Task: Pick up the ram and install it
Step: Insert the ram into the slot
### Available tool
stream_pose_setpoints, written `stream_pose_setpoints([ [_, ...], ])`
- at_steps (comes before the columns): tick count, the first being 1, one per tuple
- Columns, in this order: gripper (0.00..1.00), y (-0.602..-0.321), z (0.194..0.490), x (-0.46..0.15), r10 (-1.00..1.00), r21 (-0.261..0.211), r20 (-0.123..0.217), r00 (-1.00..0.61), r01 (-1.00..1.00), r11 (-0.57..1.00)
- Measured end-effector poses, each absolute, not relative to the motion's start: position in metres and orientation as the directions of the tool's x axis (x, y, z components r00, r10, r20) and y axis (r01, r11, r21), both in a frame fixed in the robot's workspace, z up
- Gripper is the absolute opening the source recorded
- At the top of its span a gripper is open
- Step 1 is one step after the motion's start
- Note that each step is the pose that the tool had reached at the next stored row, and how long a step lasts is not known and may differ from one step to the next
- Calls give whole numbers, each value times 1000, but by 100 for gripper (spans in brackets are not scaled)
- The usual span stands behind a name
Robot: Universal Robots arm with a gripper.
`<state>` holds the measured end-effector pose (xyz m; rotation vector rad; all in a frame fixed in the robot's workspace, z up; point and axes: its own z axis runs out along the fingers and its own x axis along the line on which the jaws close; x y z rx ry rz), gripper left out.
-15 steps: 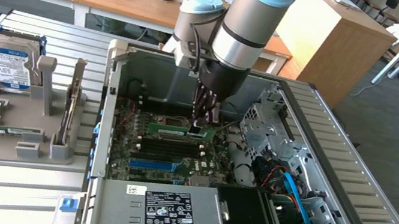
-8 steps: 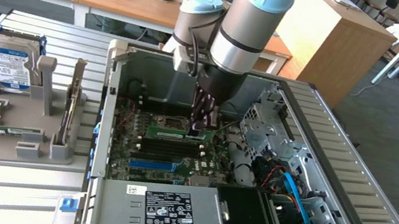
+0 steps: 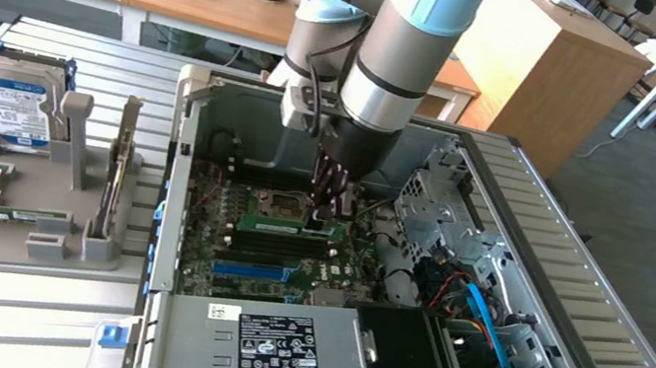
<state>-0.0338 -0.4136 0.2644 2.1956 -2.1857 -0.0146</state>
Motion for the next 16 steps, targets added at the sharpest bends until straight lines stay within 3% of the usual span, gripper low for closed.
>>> stream_pose_setpoints([
  [16,11,-406,261,-34,-1000,37,24,5,-999,-4],
])
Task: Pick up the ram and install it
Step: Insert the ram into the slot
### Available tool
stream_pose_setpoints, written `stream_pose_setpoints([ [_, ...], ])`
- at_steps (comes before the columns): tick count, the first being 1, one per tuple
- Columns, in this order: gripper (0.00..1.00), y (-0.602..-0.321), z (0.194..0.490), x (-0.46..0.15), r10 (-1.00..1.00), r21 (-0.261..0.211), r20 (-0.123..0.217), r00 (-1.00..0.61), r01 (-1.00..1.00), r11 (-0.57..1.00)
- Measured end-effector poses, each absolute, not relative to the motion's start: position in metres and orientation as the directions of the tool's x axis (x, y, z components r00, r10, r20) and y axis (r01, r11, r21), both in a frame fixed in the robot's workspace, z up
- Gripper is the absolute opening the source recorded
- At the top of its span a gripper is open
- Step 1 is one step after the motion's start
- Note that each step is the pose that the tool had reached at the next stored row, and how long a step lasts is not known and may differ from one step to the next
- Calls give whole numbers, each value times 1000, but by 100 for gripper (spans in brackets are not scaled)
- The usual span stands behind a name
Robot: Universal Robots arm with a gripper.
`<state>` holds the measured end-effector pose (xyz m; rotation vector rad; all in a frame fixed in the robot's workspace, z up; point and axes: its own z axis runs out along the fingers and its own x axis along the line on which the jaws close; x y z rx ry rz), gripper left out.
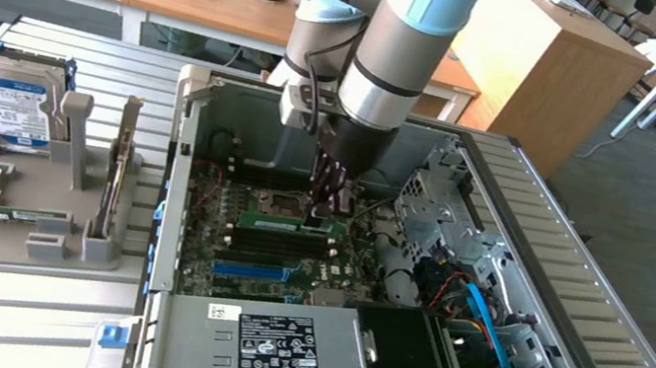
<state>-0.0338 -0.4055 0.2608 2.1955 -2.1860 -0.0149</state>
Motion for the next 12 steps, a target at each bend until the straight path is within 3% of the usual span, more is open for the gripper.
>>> stream_pose_setpoints([
  [12,11,-405,258,-34,-1000,37,24,5,-999,-4],
])
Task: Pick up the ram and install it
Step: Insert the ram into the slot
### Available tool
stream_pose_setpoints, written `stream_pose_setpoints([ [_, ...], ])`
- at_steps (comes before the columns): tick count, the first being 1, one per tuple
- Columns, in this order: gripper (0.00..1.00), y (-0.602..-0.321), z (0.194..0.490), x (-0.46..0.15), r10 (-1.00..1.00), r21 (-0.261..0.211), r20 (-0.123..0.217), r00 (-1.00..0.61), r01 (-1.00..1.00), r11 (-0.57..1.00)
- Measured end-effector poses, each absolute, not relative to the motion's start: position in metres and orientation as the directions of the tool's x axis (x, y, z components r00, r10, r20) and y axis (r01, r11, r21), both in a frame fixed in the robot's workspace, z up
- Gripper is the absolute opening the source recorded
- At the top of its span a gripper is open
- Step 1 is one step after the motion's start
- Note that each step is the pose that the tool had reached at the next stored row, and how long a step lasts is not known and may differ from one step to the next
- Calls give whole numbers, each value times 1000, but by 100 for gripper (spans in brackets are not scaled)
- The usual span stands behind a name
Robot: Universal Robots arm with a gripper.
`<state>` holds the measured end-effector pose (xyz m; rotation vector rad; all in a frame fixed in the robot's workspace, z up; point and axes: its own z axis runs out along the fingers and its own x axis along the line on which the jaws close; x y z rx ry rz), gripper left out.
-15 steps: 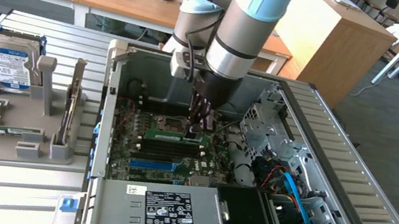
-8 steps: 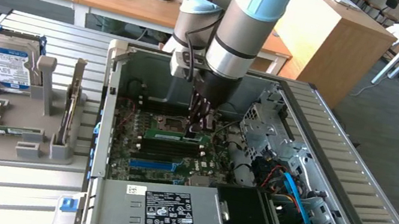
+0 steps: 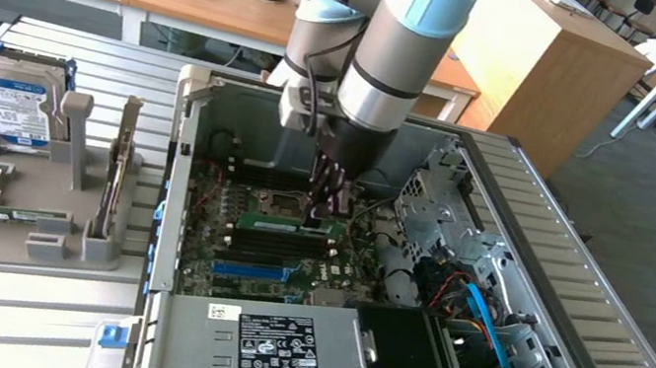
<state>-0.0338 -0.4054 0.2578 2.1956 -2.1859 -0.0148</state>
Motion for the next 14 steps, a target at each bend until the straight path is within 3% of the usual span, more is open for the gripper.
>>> stream_pose_setpoints([
  [14,11,-405,252,-34,-1000,37,24,5,-999,-4],
])
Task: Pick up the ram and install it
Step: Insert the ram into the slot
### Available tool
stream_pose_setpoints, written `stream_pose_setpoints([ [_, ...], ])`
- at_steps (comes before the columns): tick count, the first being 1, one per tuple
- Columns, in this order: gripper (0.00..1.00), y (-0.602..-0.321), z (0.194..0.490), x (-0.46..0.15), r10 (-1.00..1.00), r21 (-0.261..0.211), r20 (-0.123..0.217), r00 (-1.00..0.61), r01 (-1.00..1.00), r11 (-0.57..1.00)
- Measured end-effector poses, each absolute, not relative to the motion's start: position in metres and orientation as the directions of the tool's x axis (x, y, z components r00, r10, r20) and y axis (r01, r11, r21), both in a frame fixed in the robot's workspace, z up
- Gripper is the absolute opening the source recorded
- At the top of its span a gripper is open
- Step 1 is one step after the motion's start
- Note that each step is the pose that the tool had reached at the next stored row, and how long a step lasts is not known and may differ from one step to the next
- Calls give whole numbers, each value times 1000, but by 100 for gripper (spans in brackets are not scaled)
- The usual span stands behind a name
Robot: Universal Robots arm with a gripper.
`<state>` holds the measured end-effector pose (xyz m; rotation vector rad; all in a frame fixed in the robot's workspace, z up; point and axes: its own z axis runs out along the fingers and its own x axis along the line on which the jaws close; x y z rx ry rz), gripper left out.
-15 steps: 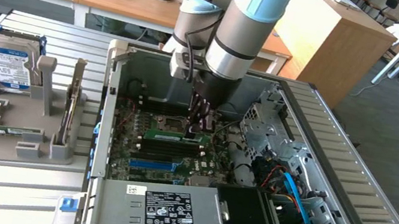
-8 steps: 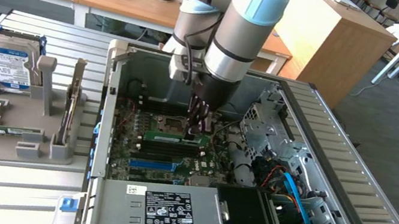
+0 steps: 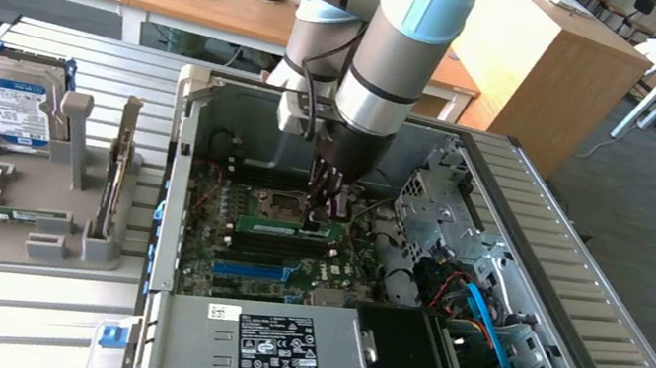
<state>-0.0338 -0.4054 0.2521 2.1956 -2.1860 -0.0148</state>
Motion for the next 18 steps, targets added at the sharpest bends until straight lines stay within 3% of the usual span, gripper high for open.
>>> stream_pose_setpoints([
  [18,11,-407,249,-34,-1000,37,24,5,-999,-4],
])
